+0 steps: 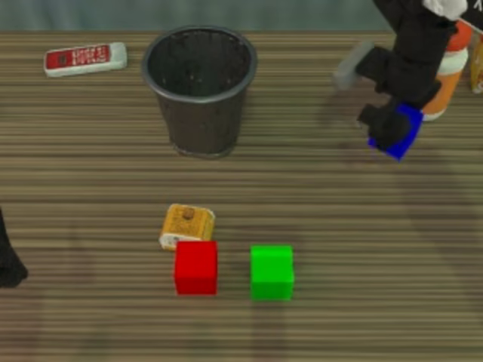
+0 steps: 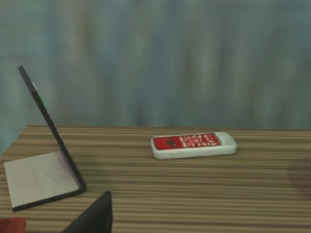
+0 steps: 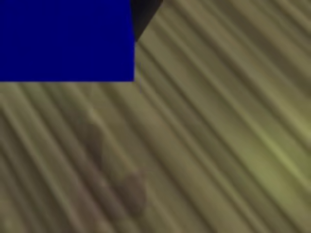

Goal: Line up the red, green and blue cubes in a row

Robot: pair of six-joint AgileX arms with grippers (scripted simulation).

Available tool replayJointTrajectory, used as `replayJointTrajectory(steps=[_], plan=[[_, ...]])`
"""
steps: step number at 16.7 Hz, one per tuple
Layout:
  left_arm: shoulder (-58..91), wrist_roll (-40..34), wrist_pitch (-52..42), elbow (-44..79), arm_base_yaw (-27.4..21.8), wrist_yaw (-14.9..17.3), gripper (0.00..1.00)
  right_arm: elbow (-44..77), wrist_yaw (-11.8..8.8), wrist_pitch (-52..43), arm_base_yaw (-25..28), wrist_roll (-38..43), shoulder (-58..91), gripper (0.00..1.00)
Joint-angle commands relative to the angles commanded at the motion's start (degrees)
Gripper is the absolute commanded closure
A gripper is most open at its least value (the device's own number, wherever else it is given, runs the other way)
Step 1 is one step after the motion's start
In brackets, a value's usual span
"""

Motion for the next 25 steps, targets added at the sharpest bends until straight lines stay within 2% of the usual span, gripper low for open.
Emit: replayJointTrajectory(steps=[8, 11, 17, 20, 25], plan=[[0.0, 0.0, 0.0, 0.0, 0.0, 0.0, 0.00, -1.0, 0.0, -0.4, 0.9, -0.5, -2.2, 1.00], [0.0, 0.0, 0.0, 0.0, 0.0, 0.0, 0.00, -8.5, -0.2, 2.0, 4.9, -2.9, -7.8, 1.00], [0.0, 0.0, 0.0, 0.0, 0.0, 0.0, 0.00, -32.3, -0.4, 8.2, 16.3, -9.9, -22.9, 1.00], [0.0, 0.0, 0.0, 0.0, 0.0, 0.0, 0.00, -40.4, -0.4, 10.9, 20.9, -12.8, -29.1, 1.00], [0.0, 0.0, 0.0, 0.0, 0.0, 0.0, 0.00, -43.0, -0.4, 11.9, 22.8, -14.0, -31.4, 1.00]])
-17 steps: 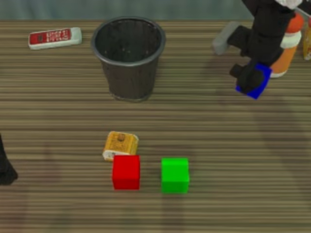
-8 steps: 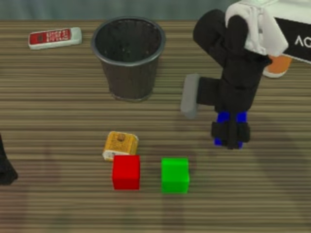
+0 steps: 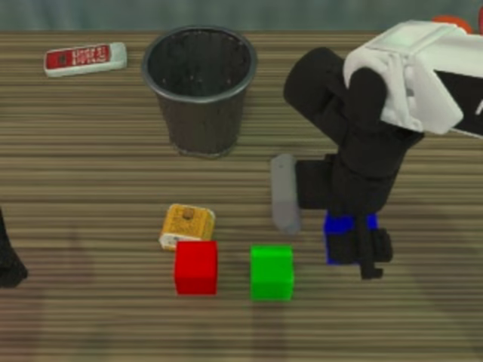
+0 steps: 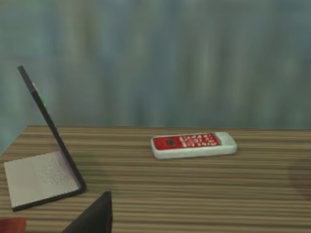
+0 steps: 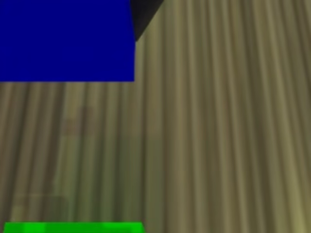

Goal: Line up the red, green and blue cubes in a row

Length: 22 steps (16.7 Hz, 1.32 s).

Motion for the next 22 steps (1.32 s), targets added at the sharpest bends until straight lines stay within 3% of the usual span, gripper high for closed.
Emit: replayJointTrajectory(steps=[4, 10, 15, 22], plan=[[0.0, 0.0, 0.0, 0.0, 0.0, 0.0, 0.00, -1.6, -0.1, 2.2, -0.4, 0.3, 0.8, 1.00], [0.0, 0.0, 0.0, 0.0, 0.0, 0.0, 0.00, -9.5, 0.0, 14.2, -0.1, 0.1, 4.5, 1.00], [0.0, 0.0, 0.0, 0.0, 0.0, 0.0, 0.00, -10.2, 0.0, 15.0, 0.0, 0.0, 4.8, 1.00], [0.0, 0.0, 0.0, 0.0, 0.0, 0.0, 0.00, -10.2, 0.0, 15.0, 0.0, 0.0, 4.8, 0.47]])
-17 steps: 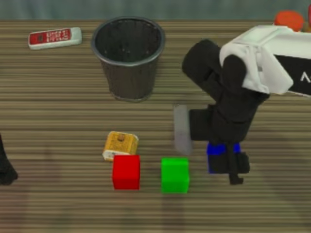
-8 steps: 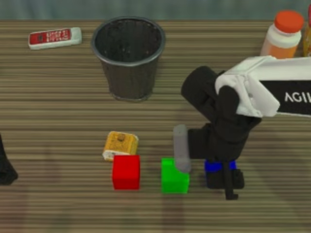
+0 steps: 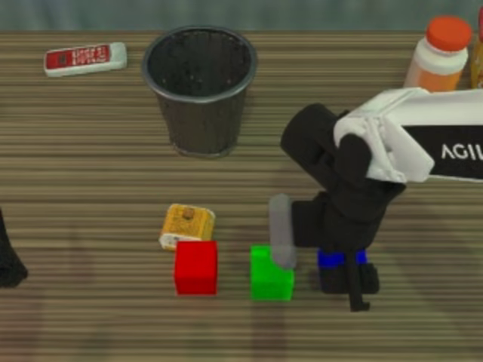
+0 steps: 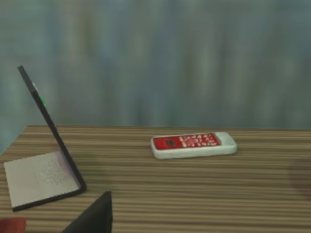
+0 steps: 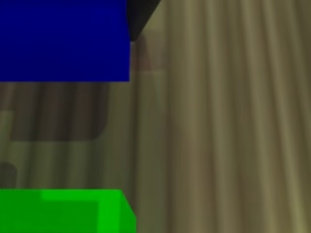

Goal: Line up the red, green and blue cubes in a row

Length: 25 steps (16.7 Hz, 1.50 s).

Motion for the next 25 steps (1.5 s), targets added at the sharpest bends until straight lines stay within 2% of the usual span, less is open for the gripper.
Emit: replayJointTrajectory(steps=[6, 7, 17, 22, 25], plan=[[0.0, 0.0, 0.0, 0.0, 0.0, 0.0, 0.00, 0.0, 0.0, 0.0, 0.0, 0.0, 0.0, 0.02], [0.0, 0.0, 0.0, 0.0, 0.0, 0.0, 0.00, 0.0, 0.0, 0.0, 0.0, 0.0, 0.0, 0.00], [0.0, 0.0, 0.0, 0.0, 0.0, 0.0, 0.00, 0.9, 0.0, -1.0, -0.1, 0.0, -0.3, 0.00], [0.0, 0.0, 0.0, 0.0, 0.0, 0.0, 0.00, 7.3, -0.1, -11.7, 0.3, -0.4, -3.7, 0.00], [0.0, 0.0, 0.0, 0.0, 0.0, 0.0, 0.00, 9.5, 0.0, -14.8, 0.3, -0.3, -5.4, 0.00]])
